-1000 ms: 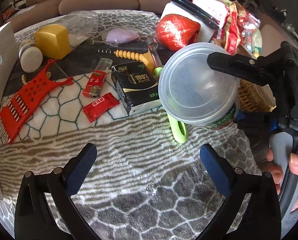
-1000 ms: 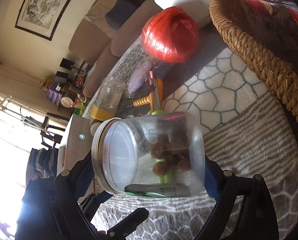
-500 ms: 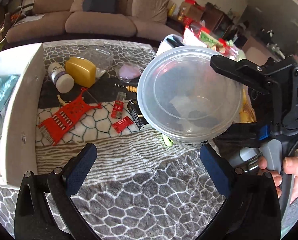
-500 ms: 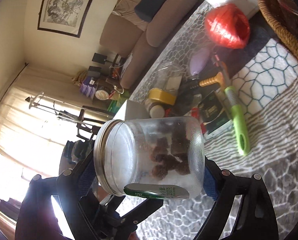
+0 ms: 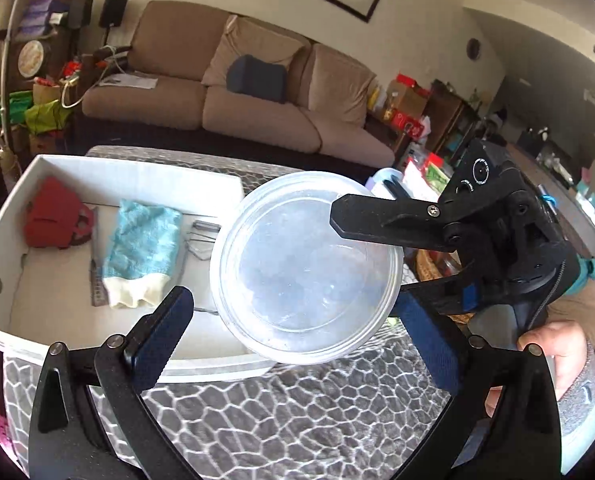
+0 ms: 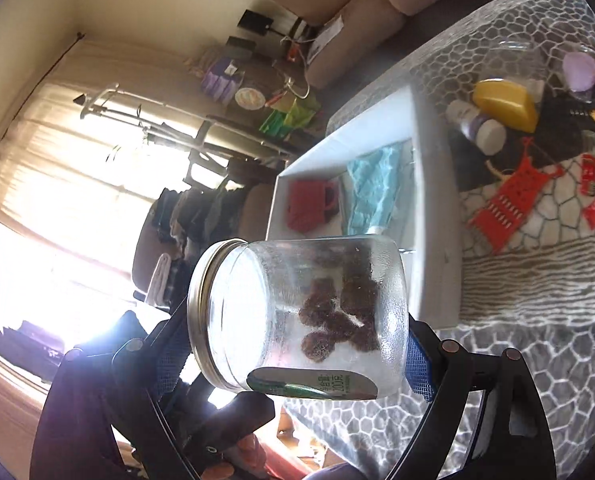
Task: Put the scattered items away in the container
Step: 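Lower the clear jar into the box and open the right tool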
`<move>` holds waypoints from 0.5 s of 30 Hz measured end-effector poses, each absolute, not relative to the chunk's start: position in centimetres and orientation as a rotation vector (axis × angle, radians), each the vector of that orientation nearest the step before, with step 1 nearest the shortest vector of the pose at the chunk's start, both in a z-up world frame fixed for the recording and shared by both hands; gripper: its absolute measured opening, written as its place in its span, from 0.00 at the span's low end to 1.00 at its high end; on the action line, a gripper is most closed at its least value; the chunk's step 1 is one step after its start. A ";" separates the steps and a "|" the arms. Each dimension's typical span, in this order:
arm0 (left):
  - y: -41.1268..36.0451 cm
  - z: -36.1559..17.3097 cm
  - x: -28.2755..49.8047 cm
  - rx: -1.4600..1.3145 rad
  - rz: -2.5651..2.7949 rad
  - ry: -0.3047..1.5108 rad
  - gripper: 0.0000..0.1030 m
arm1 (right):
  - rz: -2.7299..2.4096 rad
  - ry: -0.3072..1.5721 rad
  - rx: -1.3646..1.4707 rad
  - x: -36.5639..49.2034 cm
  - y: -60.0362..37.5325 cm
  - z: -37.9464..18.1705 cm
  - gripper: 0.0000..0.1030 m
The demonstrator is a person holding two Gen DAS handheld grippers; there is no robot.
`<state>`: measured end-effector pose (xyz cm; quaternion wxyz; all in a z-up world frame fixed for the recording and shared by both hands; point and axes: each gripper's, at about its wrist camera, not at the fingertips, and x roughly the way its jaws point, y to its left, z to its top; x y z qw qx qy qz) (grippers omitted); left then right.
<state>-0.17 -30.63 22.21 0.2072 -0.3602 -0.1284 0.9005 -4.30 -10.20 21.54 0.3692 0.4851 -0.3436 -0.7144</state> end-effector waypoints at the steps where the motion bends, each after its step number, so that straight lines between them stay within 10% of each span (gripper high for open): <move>1: -32.4 22.0 -0.2 -1.015 2.525 -0.363 1.00 | -1.821 -0.864 1.258 -4.7 -12.3 21.5 0.88; 15: -50.0 14.2 -4.4 -1.267 2.702 -0.407 1.00 | -1.758 -0.677 1.466 -12.4 -33.9 14.0 0.88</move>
